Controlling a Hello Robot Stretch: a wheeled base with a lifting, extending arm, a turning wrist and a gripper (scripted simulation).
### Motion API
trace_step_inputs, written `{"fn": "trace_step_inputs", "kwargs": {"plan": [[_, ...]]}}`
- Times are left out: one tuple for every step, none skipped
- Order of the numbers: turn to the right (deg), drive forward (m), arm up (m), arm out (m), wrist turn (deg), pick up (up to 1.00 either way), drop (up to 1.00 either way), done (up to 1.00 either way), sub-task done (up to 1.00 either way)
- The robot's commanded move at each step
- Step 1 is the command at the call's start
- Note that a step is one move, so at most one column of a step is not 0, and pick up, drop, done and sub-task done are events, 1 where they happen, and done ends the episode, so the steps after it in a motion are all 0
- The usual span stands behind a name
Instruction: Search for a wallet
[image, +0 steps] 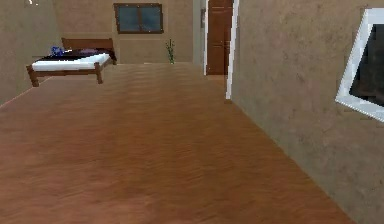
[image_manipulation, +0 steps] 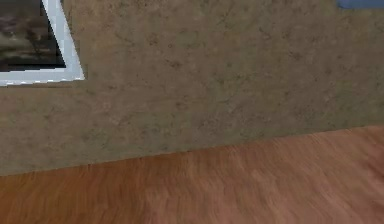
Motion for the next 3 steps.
{"fn": "trace_step_inputs", "kwargs": {"plan": [[0.0,1.0,0.0,0.0,0.0,0.0,0.0,0.0,0.0],[0.0,1.0,0.0,0.0,0.0,0.0,0.0,0.0,0.0],[0.0,1.0,0.0,0.0,0.0,0.0,0.0,0.0,0.0]]}}
